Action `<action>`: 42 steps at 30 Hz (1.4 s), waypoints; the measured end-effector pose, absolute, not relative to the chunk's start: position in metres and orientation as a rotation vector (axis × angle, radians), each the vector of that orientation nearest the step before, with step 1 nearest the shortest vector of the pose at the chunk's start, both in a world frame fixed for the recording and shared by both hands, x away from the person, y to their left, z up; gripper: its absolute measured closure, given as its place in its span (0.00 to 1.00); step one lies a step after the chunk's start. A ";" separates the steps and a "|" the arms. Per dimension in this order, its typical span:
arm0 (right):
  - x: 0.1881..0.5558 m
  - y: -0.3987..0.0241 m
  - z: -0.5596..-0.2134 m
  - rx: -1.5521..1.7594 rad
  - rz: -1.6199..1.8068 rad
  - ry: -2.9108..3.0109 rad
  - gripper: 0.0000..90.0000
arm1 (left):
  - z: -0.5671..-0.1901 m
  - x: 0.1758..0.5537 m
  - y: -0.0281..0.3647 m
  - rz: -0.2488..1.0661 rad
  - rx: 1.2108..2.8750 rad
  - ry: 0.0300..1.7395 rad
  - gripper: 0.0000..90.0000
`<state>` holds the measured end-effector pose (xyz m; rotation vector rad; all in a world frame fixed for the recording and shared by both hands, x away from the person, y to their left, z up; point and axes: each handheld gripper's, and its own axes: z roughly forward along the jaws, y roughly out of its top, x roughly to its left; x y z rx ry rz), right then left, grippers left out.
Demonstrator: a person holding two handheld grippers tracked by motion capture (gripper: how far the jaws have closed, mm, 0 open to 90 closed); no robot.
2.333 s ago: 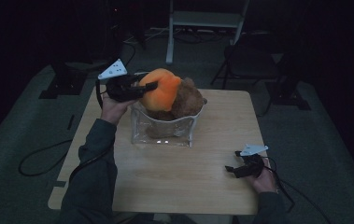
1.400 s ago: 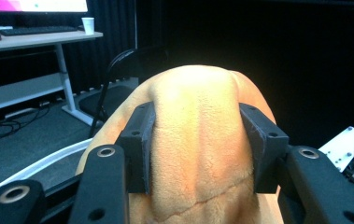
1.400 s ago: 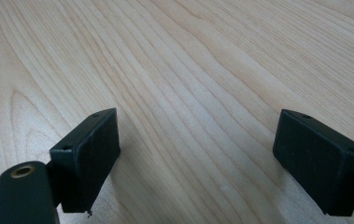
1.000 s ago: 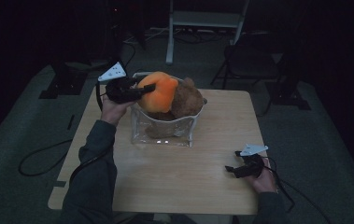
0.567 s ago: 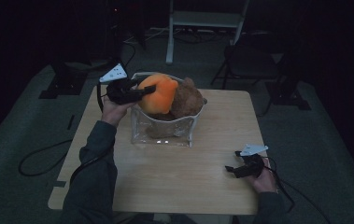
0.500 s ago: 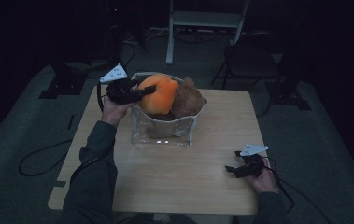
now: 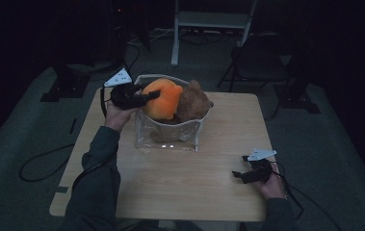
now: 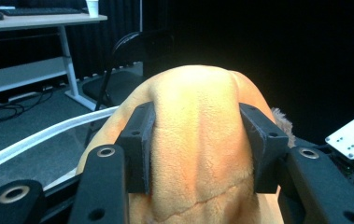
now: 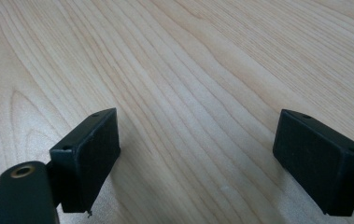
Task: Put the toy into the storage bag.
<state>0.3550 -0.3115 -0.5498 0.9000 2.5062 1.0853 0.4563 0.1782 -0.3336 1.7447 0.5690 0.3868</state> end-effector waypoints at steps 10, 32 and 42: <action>0.355 -0.312 -0.550 0.900 1.085 2.506 0.16 | -0.338 0.457 0.176 0.381 1.758 0.573 0.58; 0.355 -0.312 -0.550 0.901 1.085 2.506 0.16 | -0.343 0.454 0.174 0.402 1.795 0.563 0.58; 0.355 -0.311 -0.550 0.901 1.085 2.506 0.16 | -0.346 0.449 0.175 0.419 1.832 0.559 0.57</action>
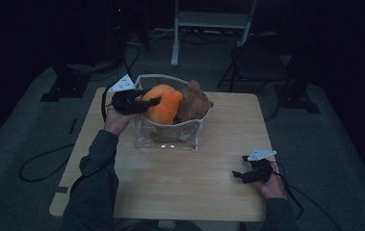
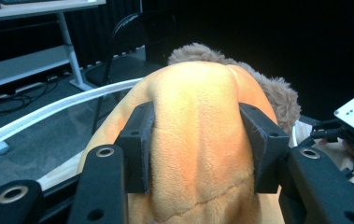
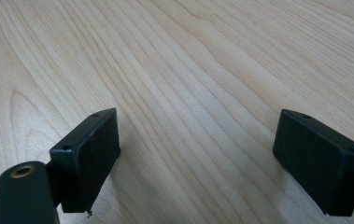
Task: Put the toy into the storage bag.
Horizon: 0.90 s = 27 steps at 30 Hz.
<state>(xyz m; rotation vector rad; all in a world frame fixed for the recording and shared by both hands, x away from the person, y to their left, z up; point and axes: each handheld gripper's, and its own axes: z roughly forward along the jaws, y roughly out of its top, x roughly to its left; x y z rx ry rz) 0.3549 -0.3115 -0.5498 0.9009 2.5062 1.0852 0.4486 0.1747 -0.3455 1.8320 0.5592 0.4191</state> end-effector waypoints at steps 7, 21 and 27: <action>0.355 -0.311 -0.550 0.901 1.085 2.506 0.16 | -0.350 0.447 0.175 0.418 1.845 0.567 0.57; 0.355 -0.311 -0.550 0.901 1.085 2.506 0.16 | -0.361 0.448 0.179 0.386 1.863 0.604 0.50; 0.355 -0.312 -0.550 0.902 1.085 2.507 0.16 | -0.356 0.449 0.175 0.395 1.833 0.605 0.33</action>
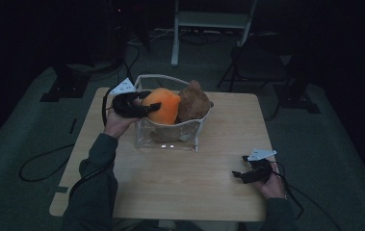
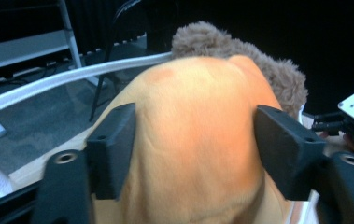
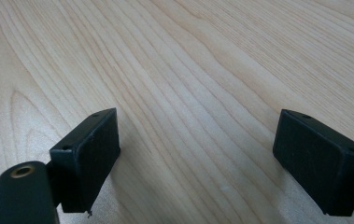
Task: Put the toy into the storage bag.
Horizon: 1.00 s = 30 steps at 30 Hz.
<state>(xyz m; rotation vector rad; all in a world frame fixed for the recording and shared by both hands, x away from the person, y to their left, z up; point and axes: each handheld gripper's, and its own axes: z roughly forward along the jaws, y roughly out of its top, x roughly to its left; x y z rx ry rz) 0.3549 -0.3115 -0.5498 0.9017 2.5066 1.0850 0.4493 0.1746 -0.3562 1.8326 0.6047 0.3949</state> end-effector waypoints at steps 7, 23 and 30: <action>0.355 -0.312 -0.550 0.901 1.085 2.506 0.16 | -0.352 0.453 0.162 0.380 1.863 0.587 0.39; 0.355 -0.312 -0.550 0.901 1.085 2.506 0.16 | -0.366 0.448 0.155 0.457 2.033 0.612 0.75; 0.355 -0.312 -0.550 0.901 1.085 2.506 0.16 | -0.367 0.442 0.171 0.449 1.959 0.628 0.76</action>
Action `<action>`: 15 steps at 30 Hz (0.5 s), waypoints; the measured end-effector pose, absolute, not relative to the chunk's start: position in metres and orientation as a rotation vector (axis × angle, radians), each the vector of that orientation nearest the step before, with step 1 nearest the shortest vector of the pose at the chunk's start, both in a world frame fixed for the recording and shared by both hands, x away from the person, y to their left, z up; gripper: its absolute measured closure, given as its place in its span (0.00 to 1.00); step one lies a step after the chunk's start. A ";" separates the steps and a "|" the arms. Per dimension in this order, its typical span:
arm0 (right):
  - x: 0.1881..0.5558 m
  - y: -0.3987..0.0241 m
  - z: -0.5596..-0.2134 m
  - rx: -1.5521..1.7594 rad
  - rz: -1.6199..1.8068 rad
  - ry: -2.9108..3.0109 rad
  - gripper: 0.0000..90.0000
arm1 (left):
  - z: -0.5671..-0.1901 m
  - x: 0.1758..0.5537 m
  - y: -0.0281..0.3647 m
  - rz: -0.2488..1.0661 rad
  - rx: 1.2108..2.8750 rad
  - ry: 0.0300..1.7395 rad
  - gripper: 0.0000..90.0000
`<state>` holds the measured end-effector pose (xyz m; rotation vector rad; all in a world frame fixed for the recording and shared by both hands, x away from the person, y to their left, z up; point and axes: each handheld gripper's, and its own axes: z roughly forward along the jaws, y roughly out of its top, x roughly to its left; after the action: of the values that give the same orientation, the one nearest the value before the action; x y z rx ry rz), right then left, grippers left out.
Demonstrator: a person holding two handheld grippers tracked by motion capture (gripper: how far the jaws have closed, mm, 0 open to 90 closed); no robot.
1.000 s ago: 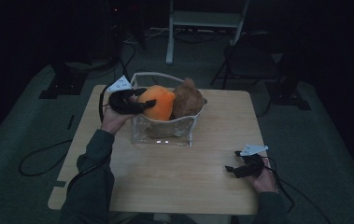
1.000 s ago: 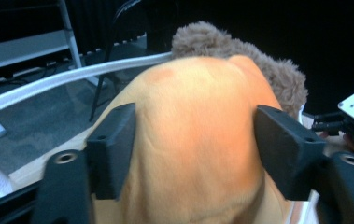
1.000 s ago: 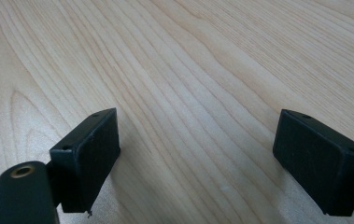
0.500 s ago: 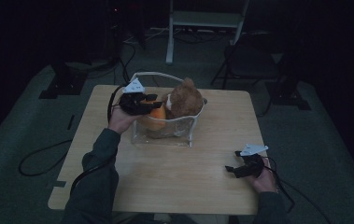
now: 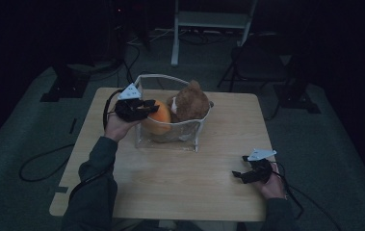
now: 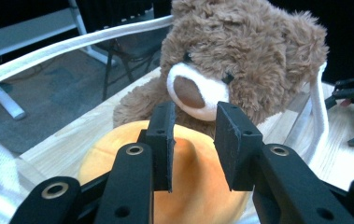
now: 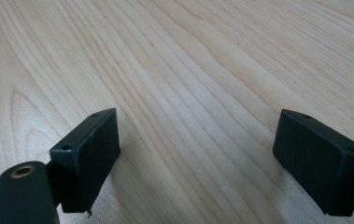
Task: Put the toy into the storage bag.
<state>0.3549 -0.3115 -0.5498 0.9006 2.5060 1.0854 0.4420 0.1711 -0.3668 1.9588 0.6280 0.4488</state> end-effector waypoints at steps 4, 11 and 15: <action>0.355 -0.312 -0.550 0.900 1.085 2.506 0.16 | -0.366 0.437 0.181 0.455 1.922 0.639 0.75; 0.355 -0.311 -0.550 0.903 1.084 2.504 0.16 | -0.366 0.429 0.192 0.464 1.892 0.642 0.75; 0.355 -0.311 -0.550 0.904 1.085 2.503 0.16 | -0.367 0.426 0.195 0.467 1.888 0.644 0.75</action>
<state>0.3547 -0.3114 -0.5499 0.9037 2.5034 1.0850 0.4264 0.1950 -0.3669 1.8876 0.6435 0.4672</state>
